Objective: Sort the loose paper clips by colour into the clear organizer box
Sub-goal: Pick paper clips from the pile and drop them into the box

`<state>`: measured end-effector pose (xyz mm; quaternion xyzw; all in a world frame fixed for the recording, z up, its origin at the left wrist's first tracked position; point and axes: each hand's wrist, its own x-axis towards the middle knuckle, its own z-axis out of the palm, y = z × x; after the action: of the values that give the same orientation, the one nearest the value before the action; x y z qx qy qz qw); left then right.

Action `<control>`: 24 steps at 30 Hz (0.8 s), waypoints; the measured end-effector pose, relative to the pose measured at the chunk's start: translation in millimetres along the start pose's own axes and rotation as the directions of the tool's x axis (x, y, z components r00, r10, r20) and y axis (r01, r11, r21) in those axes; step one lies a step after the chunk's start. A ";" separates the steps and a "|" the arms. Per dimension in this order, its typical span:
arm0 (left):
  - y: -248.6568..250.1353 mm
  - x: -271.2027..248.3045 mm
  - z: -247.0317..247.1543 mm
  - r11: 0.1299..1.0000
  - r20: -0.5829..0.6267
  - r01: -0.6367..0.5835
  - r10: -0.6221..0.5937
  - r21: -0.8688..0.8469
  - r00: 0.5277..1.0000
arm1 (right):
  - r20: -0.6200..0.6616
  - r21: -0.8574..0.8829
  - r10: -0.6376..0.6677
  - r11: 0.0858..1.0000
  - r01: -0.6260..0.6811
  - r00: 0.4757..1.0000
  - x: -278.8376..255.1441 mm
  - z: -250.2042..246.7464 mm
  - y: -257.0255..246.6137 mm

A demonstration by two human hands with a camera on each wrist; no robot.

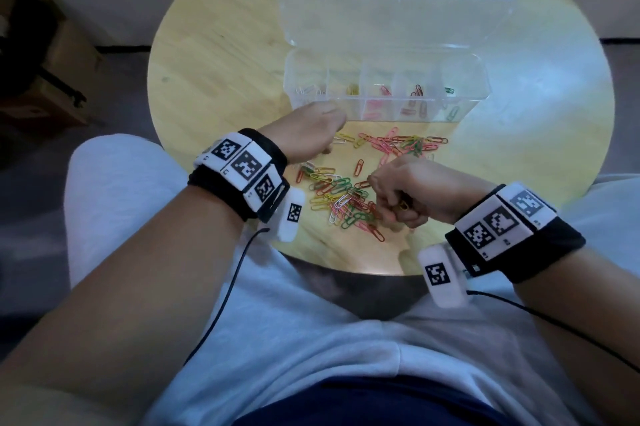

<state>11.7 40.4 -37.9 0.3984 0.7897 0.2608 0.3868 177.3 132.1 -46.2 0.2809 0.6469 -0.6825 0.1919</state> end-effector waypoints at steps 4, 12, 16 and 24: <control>-0.9 -3.8 -0.1 0.997 -0.017 0.020 -0.021 -0.077 1.000 | 0.037 -0.026 -0.029 0.999 0.030 0.999 6.8 14.6 -5.3; 1.2 -7.0 -7.3 0.997 -0.021 -0.030 0.029 -0.066 0.999 | -0.383 -0.133 -0.200 0.978 0.160 0.902 32.0 7.8 -65.7; 2.4 -12.6 -10.5 0.999 -0.034 -0.023 0.021 -0.036 0.999 | -0.515 -0.322 -0.348 0.926 0.199 0.784 45.4 -7.4 -99.6; -4.4 -9.8 -8.6 1.000 -0.020 -0.021 0.020 -0.008 1.000 | -0.403 -0.605 -0.385 0.793 0.074 0.830 62.8 -14.1 -112.4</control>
<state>6.5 28.9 -32.3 0.4022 0.7882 0.2722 0.3780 60.7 162.5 1.2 0.2961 0.8765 -0.3797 0.0017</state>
